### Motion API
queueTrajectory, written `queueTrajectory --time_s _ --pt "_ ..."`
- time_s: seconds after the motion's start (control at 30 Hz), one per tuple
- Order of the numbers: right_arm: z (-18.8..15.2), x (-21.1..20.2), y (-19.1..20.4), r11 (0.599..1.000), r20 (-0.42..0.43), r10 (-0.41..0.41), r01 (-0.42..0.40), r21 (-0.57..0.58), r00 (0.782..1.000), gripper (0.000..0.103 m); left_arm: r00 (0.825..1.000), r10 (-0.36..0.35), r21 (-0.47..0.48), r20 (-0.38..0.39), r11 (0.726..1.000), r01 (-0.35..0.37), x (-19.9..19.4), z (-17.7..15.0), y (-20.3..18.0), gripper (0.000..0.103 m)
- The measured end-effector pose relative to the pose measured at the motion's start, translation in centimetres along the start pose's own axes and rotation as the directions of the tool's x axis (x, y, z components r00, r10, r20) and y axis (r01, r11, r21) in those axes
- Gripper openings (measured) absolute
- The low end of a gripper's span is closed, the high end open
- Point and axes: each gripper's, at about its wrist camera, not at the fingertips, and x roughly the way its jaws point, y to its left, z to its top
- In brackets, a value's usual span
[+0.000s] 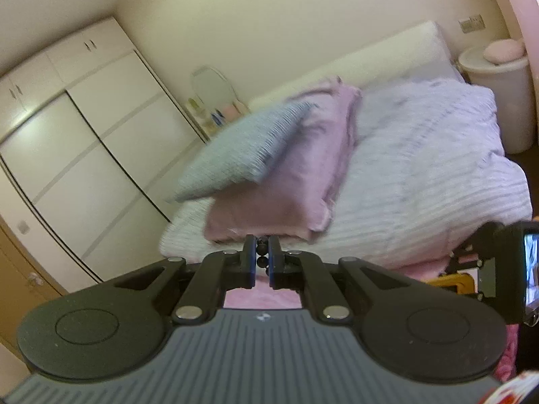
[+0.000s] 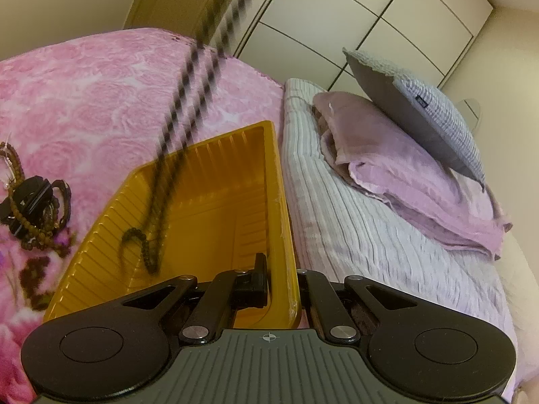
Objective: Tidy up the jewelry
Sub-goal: 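Lift the bead strand with the left gripper and release it into the tray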
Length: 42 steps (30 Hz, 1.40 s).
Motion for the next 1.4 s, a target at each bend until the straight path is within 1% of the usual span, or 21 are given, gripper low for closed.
queueTrajectory --time_s 0.07,0.17,0.3,0.37,0.47,0.57,0.8,0.87,1.0,1.13,1.2,1.27,1.4 --pt "-0.1 0.1 -0.2 1.000 -0.001 0.005 -0.005 0.009 1.000 0.003 0.999 -0.032 0.003 -0.034 0.999 0.032 1.7 -0.9 -1.2 0.006" --pt "-0.3 0.4 -0.5 1.000 -0.006 0.013 -0.013 0.022 1.000 0.003 0.992 -0.082 -0.003 -0.092 0.997 0.082 4.0 -2.4 -2.8 0.006" --pt "-0.5 0.5 -0.6 0.999 -0.007 0.020 -0.020 0.029 1.000 0.003 0.977 -0.141 -0.036 -0.160 0.990 0.136 6.5 -4.5 -4.2 0.006" --pt "-0.5 0.5 -0.7 0.999 -0.007 0.022 -0.022 0.031 1.000 0.003 0.967 -0.170 -0.059 -0.192 0.985 0.161 7.5 -5.4 -4.7 0.006" --pt "-0.6 0.6 -0.8 0.999 -0.005 0.025 -0.024 0.035 1.000 0.003 0.955 -0.191 -0.076 -0.227 0.981 0.178 8.7 -6.5 -5.2 0.006" --pt "-0.6 0.6 -0.8 0.999 -0.004 0.025 -0.025 0.036 1.000 0.003 0.949 -0.200 -0.081 -0.242 0.979 0.186 9.2 -7.0 -5.4 0.006" --pt "-0.7 0.6 -0.9 0.999 -0.004 0.026 -0.026 0.041 1.000 0.003 0.945 -0.205 -0.090 -0.255 0.978 0.188 9.7 -7.0 -5.3 0.007" --pt "-0.7 0.7 -0.9 0.999 -0.004 0.027 -0.026 0.041 1.000 0.003 0.943 -0.206 -0.093 -0.260 0.978 0.188 9.8 -7.1 -5.4 0.011" --pt "-0.8 0.7 -0.9 0.999 -0.009 0.027 -0.027 0.042 1.000 0.003 0.938 -0.215 -0.115 -0.271 0.975 0.191 10.2 -7.5 -5.3 0.012" --pt "-0.8 0.7 -0.9 0.999 -0.011 0.028 -0.027 0.044 1.000 0.003 0.941 -0.213 -0.147 -0.264 0.973 0.179 9.7 -8.0 -4.4 0.013" --pt "-0.9 0.7 -0.9 0.999 -0.012 0.027 -0.026 0.046 1.000 0.003 0.942 -0.208 -0.170 -0.262 0.971 0.167 9.0 -8.6 -3.8 0.016" --pt "-0.9 0.7 -0.9 0.998 -0.012 0.027 -0.027 0.050 1.000 0.003 0.945 -0.193 -0.188 -0.264 0.971 0.146 8.3 -9.5 -3.2 0.021" --pt "-1.2 0.6 -0.9 0.998 -0.008 0.028 -0.027 0.056 1.000 0.003 0.944 -0.162 -0.270 -0.287 0.959 0.082 6.3 -12.6 -1.6 0.022"
